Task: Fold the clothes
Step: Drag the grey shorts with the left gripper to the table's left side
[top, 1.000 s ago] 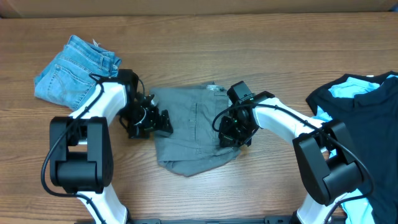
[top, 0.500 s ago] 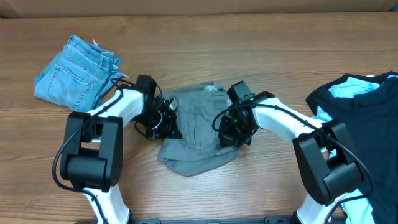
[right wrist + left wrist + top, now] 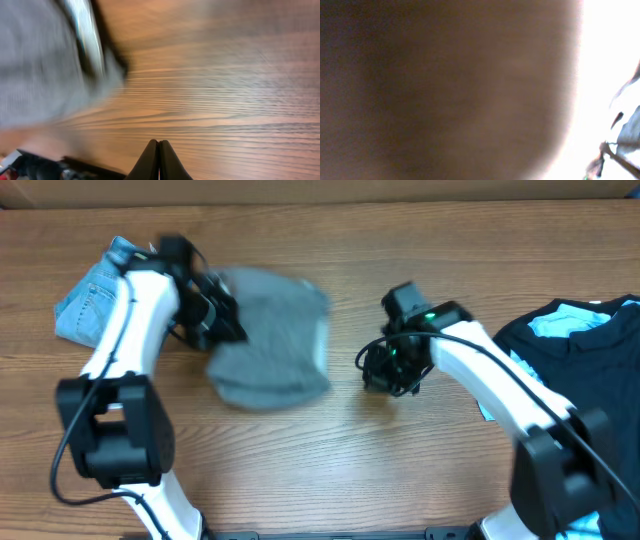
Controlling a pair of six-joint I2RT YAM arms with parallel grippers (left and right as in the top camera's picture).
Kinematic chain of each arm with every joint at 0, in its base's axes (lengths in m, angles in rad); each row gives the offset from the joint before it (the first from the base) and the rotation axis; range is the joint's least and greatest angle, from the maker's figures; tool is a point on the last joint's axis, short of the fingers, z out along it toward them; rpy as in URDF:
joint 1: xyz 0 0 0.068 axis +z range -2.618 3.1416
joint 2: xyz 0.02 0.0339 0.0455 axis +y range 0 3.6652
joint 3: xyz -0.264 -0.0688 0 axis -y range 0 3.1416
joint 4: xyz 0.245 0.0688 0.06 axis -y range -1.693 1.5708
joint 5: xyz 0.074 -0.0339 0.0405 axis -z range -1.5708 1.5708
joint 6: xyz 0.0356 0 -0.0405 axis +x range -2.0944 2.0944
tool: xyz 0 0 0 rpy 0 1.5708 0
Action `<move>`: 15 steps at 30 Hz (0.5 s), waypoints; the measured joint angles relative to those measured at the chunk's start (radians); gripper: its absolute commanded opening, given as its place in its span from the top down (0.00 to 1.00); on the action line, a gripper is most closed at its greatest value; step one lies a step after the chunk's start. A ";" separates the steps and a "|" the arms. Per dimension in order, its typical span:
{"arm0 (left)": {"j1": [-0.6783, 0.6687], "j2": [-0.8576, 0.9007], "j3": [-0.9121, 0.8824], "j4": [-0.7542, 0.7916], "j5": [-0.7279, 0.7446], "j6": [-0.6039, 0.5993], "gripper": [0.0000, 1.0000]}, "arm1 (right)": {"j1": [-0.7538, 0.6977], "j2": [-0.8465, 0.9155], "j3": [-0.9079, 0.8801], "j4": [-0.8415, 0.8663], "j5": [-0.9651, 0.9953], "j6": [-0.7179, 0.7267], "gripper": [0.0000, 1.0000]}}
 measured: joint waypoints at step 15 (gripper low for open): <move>0.442 0.002 0.232 0.168 -0.142 -0.004 0.00 | 0.000 -0.151 0.058 -0.043 0.004 -0.012 0.96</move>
